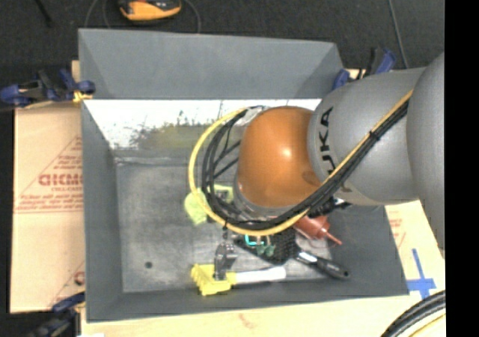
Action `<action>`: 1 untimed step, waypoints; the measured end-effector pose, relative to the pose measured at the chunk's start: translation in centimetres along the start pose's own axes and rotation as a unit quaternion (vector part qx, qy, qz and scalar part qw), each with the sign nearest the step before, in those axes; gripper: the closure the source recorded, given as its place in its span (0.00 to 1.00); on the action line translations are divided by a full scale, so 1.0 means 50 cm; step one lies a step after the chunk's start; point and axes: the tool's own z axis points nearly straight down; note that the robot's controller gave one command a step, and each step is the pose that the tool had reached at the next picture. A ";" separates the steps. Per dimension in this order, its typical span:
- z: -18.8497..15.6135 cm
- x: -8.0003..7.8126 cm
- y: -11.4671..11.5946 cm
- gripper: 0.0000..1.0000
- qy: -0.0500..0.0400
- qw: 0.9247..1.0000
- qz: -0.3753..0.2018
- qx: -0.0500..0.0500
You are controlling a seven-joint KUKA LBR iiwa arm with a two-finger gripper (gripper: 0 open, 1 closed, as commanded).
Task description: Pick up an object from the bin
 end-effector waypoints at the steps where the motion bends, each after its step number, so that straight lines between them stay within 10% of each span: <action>1: -0.006 -0.002 0.000 0.00 -0.002 1.000 0.001 0.000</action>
Offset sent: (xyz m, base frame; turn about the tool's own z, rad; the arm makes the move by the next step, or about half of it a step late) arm 0.0336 -0.0685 0.0198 0.1301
